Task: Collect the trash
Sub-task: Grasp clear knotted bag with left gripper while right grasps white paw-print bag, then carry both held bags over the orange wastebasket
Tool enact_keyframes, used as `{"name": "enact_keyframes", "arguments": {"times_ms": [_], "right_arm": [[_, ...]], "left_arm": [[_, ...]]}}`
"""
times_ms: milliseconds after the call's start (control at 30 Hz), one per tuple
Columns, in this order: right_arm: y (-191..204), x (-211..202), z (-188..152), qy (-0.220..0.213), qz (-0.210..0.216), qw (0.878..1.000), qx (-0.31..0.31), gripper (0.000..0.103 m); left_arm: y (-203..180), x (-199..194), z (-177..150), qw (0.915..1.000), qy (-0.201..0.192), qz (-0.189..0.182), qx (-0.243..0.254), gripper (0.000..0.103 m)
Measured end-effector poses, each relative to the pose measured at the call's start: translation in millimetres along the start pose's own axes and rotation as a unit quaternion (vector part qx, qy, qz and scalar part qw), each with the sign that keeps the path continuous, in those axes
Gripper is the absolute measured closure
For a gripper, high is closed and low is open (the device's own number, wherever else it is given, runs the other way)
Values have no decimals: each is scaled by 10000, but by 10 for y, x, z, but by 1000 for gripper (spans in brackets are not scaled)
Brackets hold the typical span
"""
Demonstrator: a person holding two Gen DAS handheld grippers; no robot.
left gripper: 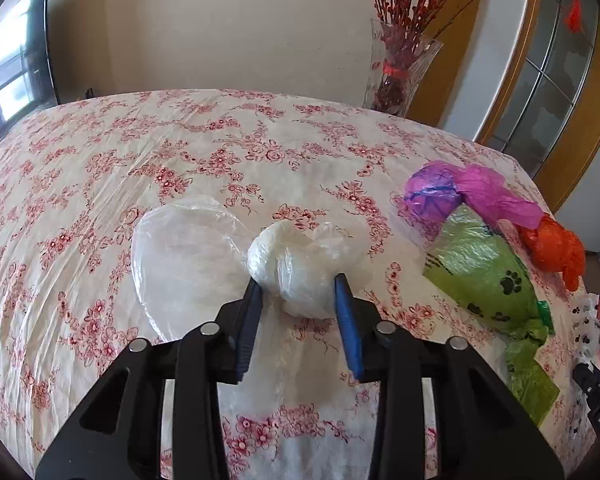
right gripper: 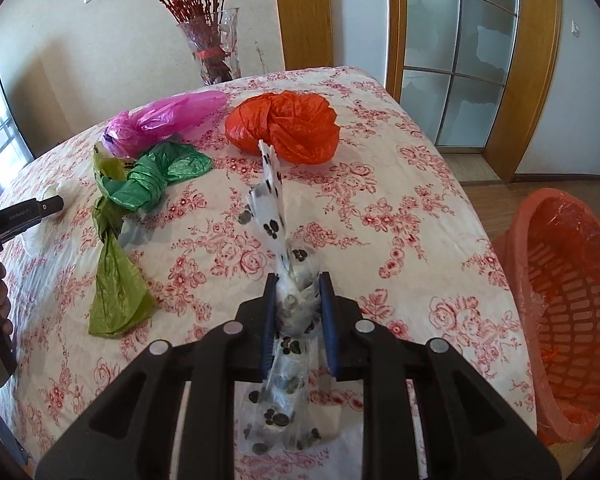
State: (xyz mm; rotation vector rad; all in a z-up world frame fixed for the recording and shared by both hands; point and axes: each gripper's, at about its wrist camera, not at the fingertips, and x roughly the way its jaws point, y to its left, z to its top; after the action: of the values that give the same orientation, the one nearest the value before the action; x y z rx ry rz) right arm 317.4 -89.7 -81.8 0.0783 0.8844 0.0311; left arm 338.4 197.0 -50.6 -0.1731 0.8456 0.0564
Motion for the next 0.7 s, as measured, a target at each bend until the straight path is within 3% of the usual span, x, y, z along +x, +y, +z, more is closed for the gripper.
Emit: {"name": "enact_keyframes", "arguments": {"times_ms": [300, 700], "right_arm": [[-122, -248, -41, -207, 60, 9997, 98, 83], [-509, -731, -129, -683, 48, 9967, 434, 83]], "left_arm": [[-189, -306, -95, 9994, -185, -209, 186, 71], [-1043, -943, -339, 9886, -469, -1135, 867, 71]]}}
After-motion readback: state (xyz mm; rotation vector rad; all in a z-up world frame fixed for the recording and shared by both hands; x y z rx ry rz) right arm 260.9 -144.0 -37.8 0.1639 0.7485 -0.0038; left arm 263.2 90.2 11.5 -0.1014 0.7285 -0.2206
